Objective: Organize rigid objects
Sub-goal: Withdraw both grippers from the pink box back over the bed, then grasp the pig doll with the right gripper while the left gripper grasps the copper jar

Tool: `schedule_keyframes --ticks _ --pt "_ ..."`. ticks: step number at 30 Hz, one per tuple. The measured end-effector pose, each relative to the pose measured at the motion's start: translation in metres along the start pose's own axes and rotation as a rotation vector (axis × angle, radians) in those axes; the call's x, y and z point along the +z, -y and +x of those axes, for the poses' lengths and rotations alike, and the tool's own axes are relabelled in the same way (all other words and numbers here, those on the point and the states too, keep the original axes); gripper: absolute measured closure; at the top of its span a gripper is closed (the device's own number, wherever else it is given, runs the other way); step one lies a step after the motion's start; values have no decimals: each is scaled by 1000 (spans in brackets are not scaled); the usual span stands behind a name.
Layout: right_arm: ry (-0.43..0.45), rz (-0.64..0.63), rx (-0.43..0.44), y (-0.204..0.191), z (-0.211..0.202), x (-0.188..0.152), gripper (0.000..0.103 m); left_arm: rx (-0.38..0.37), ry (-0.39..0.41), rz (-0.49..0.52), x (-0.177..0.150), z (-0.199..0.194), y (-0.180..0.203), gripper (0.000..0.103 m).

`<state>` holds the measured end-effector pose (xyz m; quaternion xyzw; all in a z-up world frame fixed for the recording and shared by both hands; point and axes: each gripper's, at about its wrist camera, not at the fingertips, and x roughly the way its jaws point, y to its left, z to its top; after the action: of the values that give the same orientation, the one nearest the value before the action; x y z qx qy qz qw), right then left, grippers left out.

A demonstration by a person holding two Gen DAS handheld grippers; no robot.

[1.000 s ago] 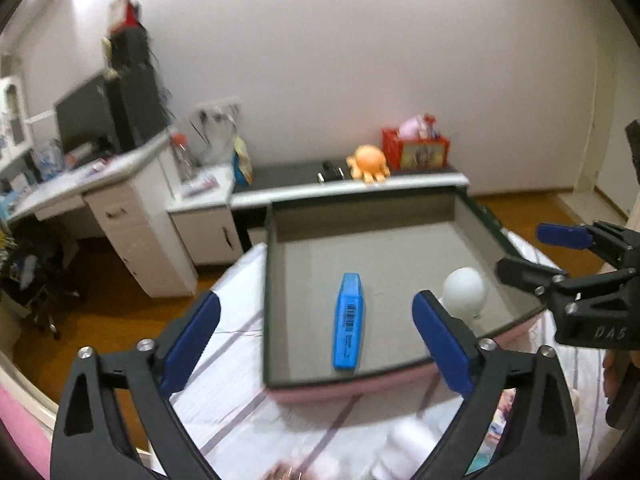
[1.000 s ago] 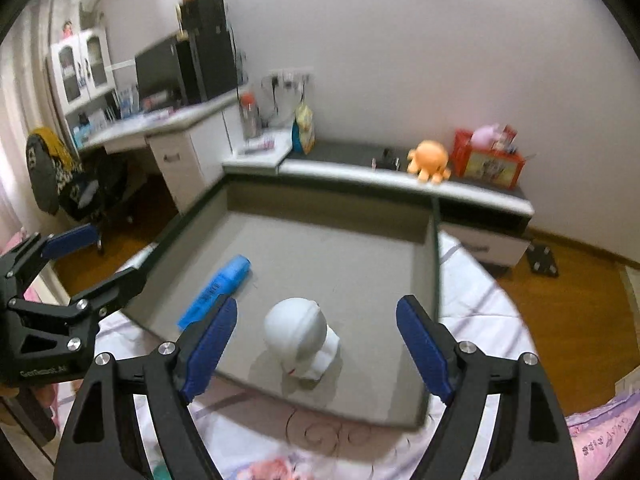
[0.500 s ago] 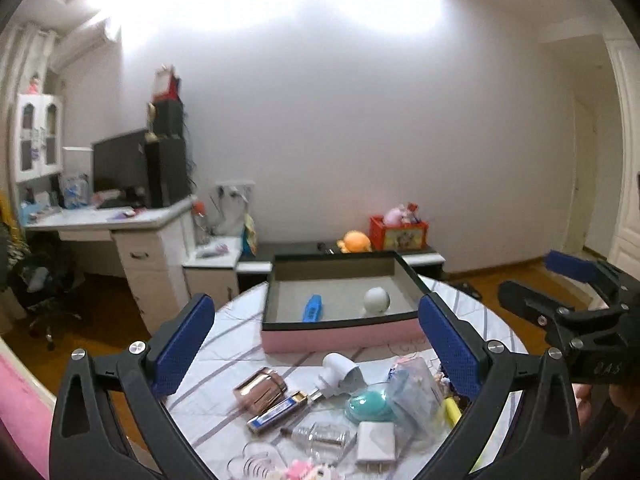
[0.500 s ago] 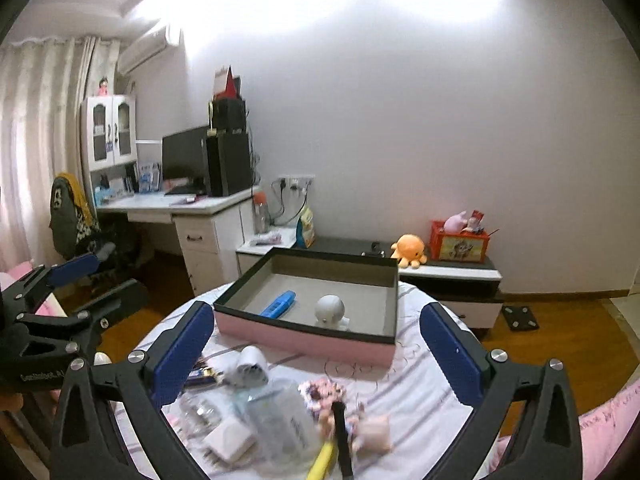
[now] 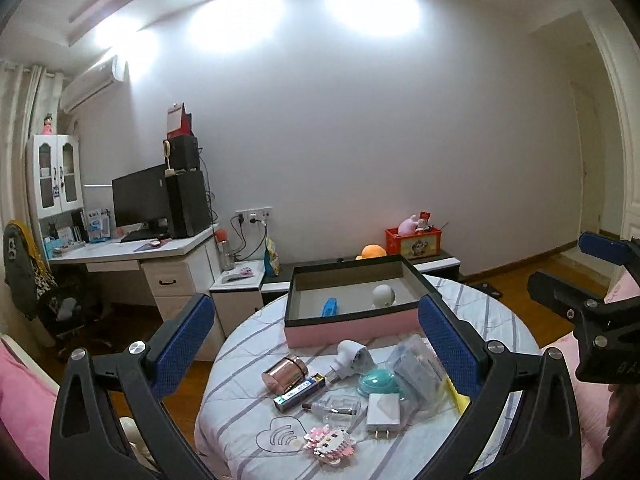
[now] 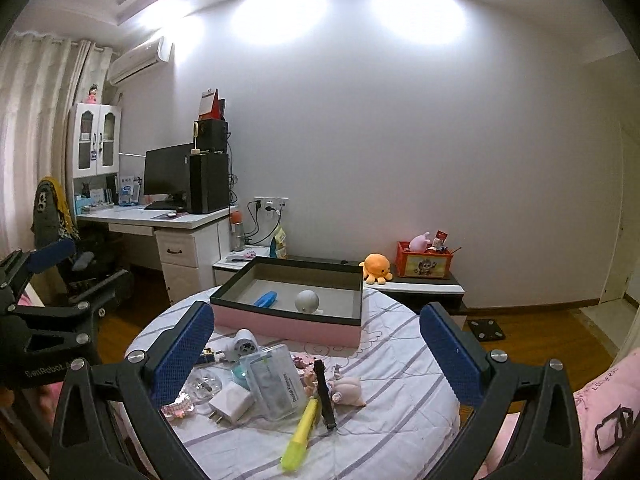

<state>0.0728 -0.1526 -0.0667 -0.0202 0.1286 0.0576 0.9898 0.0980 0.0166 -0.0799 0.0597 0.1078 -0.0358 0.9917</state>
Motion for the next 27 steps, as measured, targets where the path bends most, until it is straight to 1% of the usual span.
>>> schedule_keyframes --ticks 4,8,12,13,15,20,23,27 --pt "-2 -1 -4 1 -3 -6 0 -3 -21 4 -5 2 -1 0" --pt "-32 2 -16 3 2 -14 0 5 -50 12 -14 9 -2 0" --pt "-77 9 -32 9 11 -26 0 0 -101 13 -29 22 -6 0" --pt "-91 10 -38 10 14 -31 0 -7 -127 8 -36 28 -8 0" --pt "-126 8 -54 13 23 -42 0 -11 -171 0 -49 37 -11 0" --pt "-251 7 -92 22 55 -75 0 -18 -274 -14 -74 59 -17 0" --pt "-327 -16 -125 27 75 -95 0 -15 -309 -15 -83 69 -18 0" --pt "-404 -36 -160 34 101 -113 0 -26 -329 -15 -87 81 -17 0"
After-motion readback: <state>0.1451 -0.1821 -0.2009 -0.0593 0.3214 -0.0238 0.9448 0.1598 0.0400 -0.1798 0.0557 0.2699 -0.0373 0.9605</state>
